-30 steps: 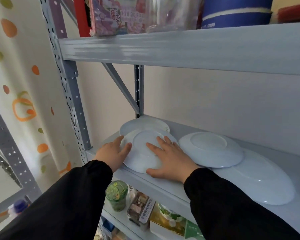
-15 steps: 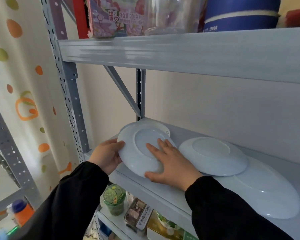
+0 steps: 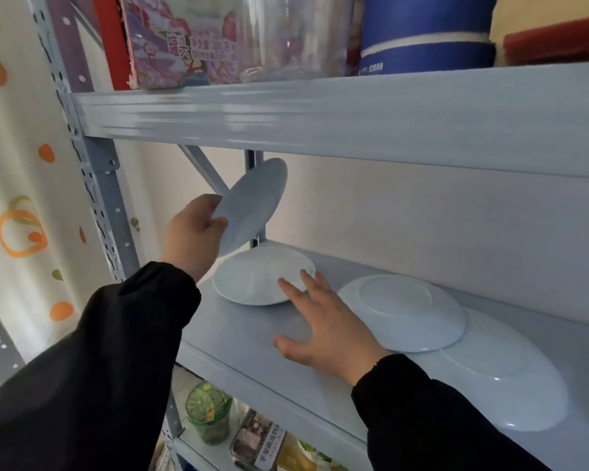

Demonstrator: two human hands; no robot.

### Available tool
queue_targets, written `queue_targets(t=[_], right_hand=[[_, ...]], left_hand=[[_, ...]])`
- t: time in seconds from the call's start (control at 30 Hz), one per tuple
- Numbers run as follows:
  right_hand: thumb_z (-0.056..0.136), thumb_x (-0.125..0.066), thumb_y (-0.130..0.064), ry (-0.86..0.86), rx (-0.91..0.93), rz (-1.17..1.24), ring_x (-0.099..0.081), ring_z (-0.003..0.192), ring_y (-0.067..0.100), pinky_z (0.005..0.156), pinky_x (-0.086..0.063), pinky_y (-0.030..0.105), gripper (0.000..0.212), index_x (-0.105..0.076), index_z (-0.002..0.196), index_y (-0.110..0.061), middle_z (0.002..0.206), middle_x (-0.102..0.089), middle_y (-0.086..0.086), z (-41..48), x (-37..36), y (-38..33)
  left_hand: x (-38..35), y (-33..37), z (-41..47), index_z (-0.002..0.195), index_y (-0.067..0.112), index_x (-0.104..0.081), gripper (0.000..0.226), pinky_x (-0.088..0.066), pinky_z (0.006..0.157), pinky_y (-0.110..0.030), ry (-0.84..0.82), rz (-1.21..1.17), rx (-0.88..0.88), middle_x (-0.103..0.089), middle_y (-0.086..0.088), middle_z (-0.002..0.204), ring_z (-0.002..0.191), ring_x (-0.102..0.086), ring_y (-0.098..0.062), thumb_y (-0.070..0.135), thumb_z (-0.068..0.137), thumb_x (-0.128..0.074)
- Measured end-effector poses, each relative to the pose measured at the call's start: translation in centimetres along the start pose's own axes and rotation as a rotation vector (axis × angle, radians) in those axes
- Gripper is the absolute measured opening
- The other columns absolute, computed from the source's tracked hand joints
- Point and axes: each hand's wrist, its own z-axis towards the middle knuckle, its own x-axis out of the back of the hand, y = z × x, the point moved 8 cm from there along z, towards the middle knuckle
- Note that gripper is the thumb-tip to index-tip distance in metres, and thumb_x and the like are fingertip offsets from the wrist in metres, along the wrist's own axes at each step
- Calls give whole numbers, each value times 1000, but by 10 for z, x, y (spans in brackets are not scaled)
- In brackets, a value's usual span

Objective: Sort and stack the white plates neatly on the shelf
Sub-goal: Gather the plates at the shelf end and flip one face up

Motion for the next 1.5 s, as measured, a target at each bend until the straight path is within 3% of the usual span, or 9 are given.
queue_targets(t=[0.07,0.17,0.33,0.5,0.9,1.07,1.23,1.33,1.5], right_hand=[[81,-48,-72,9,-18,6,20,150,5,124,-8,35,90,-1,155,-52,167,8,-13,1,1,4],[79,-46,-74,33,-44,30,18,151,6,124,-7,33,91,0,154,-53,167,7,-11,3,3,10],[77,-43,-74,53,-86,48,15,152,9,124,-10,35,90,4,152,-56,168,5,-10,6,5,15],[76,-40,-75,59,-87,56,15,152,7,123,-12,36,88,10,147,-63,168,5,-10,7,6,13],[75,-37,-75,91,-95,71,10,153,9,123,-15,35,89,3,152,-55,168,0,-8,8,9,14],[76,-39,-73,84,-105,87,9,153,9,122,-14,34,89,0,153,-53,168,-1,-7,7,9,14],[74,-37,-75,68,-112,97,10,153,7,123,-15,35,89,-1,153,-54,168,-1,-9,5,7,14],[74,-38,-75,71,-113,105,10,152,7,123,-15,35,88,-1,153,-55,168,-1,-10,4,8,14],[74,-37,-75,68,-105,108,11,152,6,123,-15,34,89,-2,153,-54,168,-1,-9,4,8,12]], left_hand=[[-20,-1,-2,118,29,-58,32,-41,71,-32,-61,309,-104,-65,1,98,85,-56,-23,13,93,-47],[-49,-20,-12,128,25,-55,39,-42,73,-33,-159,558,-181,-67,-9,107,92,-61,-32,9,95,-42],[-89,-60,-29,136,31,-44,58,-44,71,-31,-386,783,-249,-64,-1,113,95,-61,-26,2,87,-40],[-114,-75,-44,138,32,-39,58,-41,71,-30,-563,893,-315,-63,-1,108,94,-60,-24,2,88,-41],[-122,-90,-52,135,33,-44,48,-46,88,-26,-690,702,-220,-61,4,121,108,-59,-16,11,92,-41],[-130,-96,-47,141,32,-41,47,-39,90,-23,-797,749,-168,-60,6,125,112,-56,-17,13,98,-41],[-138,-98,-44,146,29,-39,45,-33,104,-27,-928,770,-69,-51,4,141,126,-48,-19,19,102,-37],[-135,-99,-44,144,36,-40,45,-33,106,-29,-900,712,-60,-49,7,144,129,-45,-19,19,103,-31],[-132,-106,-49,143,44,-37,49,-7,120,-34,-864,626,-58,-41,10,150,145,-22,-15,25,101,-22]])
